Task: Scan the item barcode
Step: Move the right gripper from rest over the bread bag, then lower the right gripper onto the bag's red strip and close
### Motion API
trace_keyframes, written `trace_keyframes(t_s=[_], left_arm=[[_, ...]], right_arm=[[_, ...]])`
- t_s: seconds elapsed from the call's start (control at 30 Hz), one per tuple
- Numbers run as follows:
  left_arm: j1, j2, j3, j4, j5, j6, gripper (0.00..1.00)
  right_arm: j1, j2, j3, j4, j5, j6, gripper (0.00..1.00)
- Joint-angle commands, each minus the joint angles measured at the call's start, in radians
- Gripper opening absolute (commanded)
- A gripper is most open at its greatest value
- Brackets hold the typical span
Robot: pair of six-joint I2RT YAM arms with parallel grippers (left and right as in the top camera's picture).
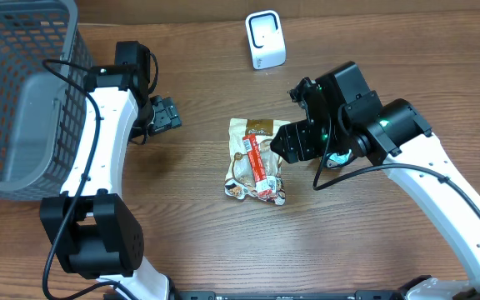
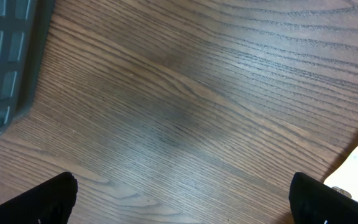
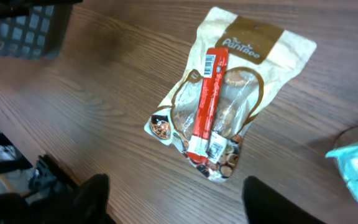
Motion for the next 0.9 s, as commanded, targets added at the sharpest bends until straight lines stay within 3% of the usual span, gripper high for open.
trace_keyframes(t_s=[0.0, 0.37, 0.57, 0.87], left_arm=[[0.0, 0.004, 0.014, 0.0, -0.01, 0.02, 1.0], [0.0, 0.004, 0.014, 0.0, -0.01, 0.02, 1.0], [0.0, 0.004, 0.014, 0.0, -0.01, 0.02, 1.0], [0.0, 0.004, 0.014, 0.0, -0.01, 0.02, 1.0]], right_arm=[[0.006, 0.005, -0.041, -0.001, 0.008, 0.003, 0.64], [0.006, 0.045, -0.124, 0.048, 0.008, 0.01, 0.57], [0.007, 0.047, -0.171, 0.113, 0.016, 0.087, 0.54], [0.103, 0.053, -0.173, 0.15, 0.121, 0.087, 0.54]])
